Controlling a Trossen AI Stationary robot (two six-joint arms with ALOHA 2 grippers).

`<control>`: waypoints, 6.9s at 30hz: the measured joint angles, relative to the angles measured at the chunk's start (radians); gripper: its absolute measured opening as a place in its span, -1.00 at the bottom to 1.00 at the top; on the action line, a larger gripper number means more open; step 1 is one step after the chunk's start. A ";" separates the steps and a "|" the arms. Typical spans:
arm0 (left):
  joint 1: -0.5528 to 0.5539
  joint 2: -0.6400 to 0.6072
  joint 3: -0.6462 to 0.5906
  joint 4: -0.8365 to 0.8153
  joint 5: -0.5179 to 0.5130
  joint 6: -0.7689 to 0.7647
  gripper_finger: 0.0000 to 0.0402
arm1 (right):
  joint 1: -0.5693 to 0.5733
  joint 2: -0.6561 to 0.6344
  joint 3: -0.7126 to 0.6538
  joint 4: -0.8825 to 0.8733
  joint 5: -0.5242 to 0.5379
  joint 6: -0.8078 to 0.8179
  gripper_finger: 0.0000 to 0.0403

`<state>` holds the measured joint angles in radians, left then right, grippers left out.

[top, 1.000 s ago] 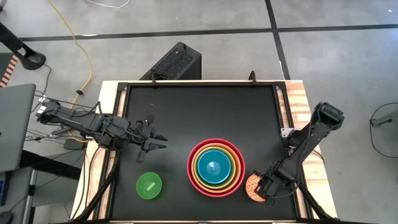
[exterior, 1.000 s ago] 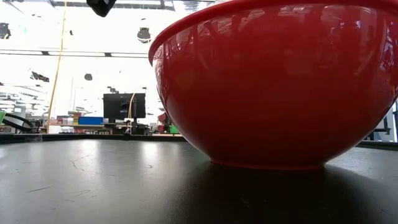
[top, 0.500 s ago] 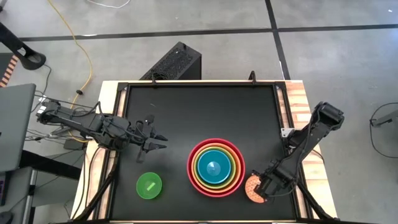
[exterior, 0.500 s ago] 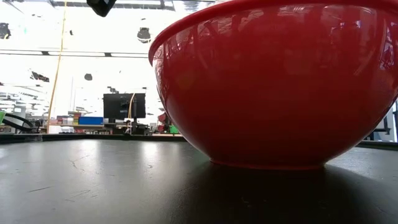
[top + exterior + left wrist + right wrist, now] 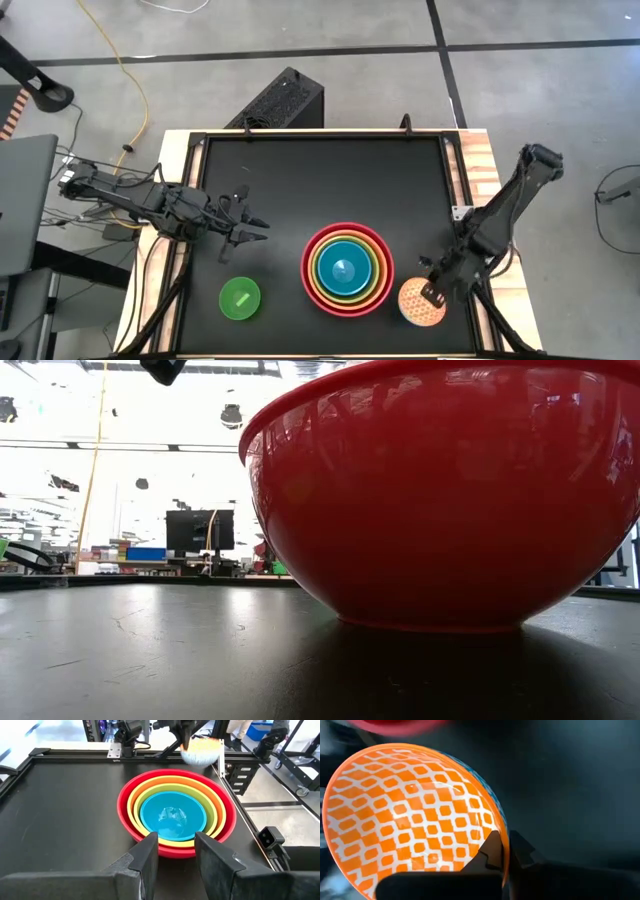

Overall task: Nest bowls inside each other
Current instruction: Stack the orange patterned bowl on top of the blue bowl, then stack the green bowl on top of the orange patterned bowl

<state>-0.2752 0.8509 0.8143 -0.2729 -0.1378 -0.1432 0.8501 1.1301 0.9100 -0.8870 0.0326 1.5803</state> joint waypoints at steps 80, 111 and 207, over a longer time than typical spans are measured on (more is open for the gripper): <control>0.000 0.000 0.000 -0.312 0.161 -0.149 -0.42 | -0.475 0.352 0.365 0.122 0.158 -0.745 -0.33; -0.188 0.595 0.000 -0.388 0.309 -0.186 -0.42 | 0.048 0.513 0.363 -0.475 1.043 0.015 -0.33; 0.215 1.213 0.948 -0.392 0.280 0.239 -0.93 | -1.464 -0.030 -0.596 1.083 0.095 -1.259 -0.77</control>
<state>-0.0601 2.0640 1.7618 -0.6650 0.1425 0.0963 -0.6144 1.0996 0.3141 0.1963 0.1272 0.3210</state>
